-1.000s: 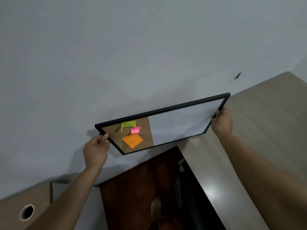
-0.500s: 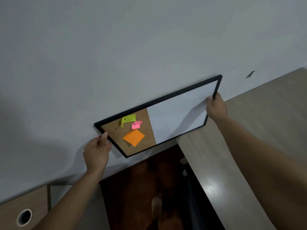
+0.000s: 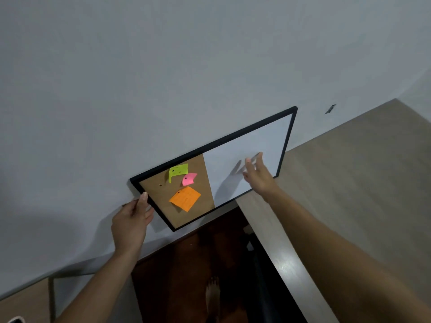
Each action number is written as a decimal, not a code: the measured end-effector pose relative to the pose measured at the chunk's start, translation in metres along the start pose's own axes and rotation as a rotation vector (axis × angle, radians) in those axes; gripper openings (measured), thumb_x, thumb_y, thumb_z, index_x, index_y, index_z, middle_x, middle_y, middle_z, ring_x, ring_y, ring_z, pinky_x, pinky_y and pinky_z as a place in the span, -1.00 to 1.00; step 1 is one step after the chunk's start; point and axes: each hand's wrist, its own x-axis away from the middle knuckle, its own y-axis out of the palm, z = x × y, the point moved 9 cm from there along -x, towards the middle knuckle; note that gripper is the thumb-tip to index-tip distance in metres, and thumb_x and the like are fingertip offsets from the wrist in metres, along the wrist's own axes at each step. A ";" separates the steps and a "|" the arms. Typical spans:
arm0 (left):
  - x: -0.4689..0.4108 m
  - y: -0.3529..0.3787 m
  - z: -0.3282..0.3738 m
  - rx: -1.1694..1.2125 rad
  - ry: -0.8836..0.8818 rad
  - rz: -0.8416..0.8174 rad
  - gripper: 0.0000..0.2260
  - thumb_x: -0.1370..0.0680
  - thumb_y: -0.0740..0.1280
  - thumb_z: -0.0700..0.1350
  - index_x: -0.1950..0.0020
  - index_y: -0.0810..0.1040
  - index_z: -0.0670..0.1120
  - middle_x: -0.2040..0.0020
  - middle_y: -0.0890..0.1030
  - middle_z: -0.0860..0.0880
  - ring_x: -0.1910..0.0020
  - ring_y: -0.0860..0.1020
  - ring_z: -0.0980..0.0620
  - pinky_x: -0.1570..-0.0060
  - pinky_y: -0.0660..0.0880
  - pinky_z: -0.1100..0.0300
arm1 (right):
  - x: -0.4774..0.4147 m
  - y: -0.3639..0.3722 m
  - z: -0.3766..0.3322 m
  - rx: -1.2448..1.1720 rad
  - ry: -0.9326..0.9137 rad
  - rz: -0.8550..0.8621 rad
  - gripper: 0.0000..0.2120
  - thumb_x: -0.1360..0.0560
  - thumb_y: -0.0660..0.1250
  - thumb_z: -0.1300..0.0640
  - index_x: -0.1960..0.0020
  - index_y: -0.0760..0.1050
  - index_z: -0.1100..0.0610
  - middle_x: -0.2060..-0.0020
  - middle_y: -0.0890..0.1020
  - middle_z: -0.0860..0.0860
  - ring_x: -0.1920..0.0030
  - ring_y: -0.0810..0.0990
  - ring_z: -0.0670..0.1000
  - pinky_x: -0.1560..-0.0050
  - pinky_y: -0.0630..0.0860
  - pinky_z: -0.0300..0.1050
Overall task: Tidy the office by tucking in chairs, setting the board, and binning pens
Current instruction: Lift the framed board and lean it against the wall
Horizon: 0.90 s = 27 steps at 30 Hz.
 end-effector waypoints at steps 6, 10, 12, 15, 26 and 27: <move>0.010 0.035 -0.003 0.007 0.008 -0.110 -0.72 -0.54 0.49 0.25 -0.17 0.72 0.15 -0.09 0.78 0.07 -0.16 0.74 0.05 -0.36 0.59 -0.10 | 0.019 0.017 -0.012 -0.082 0.053 0.017 -0.15 -0.58 -0.05 -0.50 -0.67 -0.31 -0.16 -0.65 0.25 0.10 -0.36 0.60 0.11 -0.55 0.36 0.21; 0.009 0.054 -0.016 -0.084 -0.017 -0.168 -0.64 -0.57 0.49 0.18 -0.32 0.70 0.09 -0.20 0.75 0.10 -0.25 0.69 0.11 -0.40 0.56 -0.08 | 0.007 0.000 -0.017 -0.164 0.074 0.068 -0.18 -0.62 -0.10 -0.45 -0.69 -0.32 -0.09 -0.70 0.06 0.02 -0.45 0.52 0.15 -0.58 0.32 0.23; 0.012 0.066 -0.022 -0.138 -0.031 -0.217 -0.62 -0.62 0.44 0.14 -0.42 0.62 0.11 -0.33 0.68 0.14 -0.35 0.62 0.14 -0.45 0.52 -0.06 | 0.002 -0.007 -0.019 -0.212 0.102 0.101 -0.22 -0.64 -0.11 -0.42 -0.69 -0.32 -0.09 -0.71 0.03 0.02 -0.49 0.49 0.18 -0.59 0.30 0.22; 0.019 0.087 -0.034 -0.151 -0.084 -0.286 -0.59 -0.69 0.36 0.03 -0.56 0.49 0.09 -0.49 0.55 0.12 -0.47 0.52 0.10 -0.54 0.43 -0.06 | -0.005 -0.014 -0.020 -0.256 0.142 0.148 -0.24 -0.64 -0.13 -0.42 -0.69 -0.30 -0.12 -0.71 0.02 0.02 -0.50 0.48 0.18 -0.61 0.26 0.22; 0.011 0.165 -0.020 -0.168 -0.120 -0.474 -0.51 -0.72 0.23 -0.22 -0.65 0.35 0.02 -0.56 0.48 0.06 -0.50 0.46 0.17 -0.53 0.36 0.14 | -0.033 -0.076 -0.018 -0.379 0.060 0.258 -0.24 -0.66 -0.08 -0.39 -0.72 -0.04 0.00 -0.67 0.18 0.15 -0.52 0.44 0.19 -0.57 0.34 0.19; 0.011 0.172 -0.018 -0.179 -0.114 -0.490 -0.52 -0.72 0.23 -0.23 -0.65 0.35 0.01 -0.56 0.47 0.06 -0.49 0.45 0.19 -0.48 0.36 0.21 | -0.033 -0.081 -0.018 -0.376 0.044 0.264 -0.25 -0.67 -0.06 -0.39 -0.72 -0.02 0.00 -0.67 0.20 0.14 -0.52 0.44 0.18 -0.57 0.34 0.20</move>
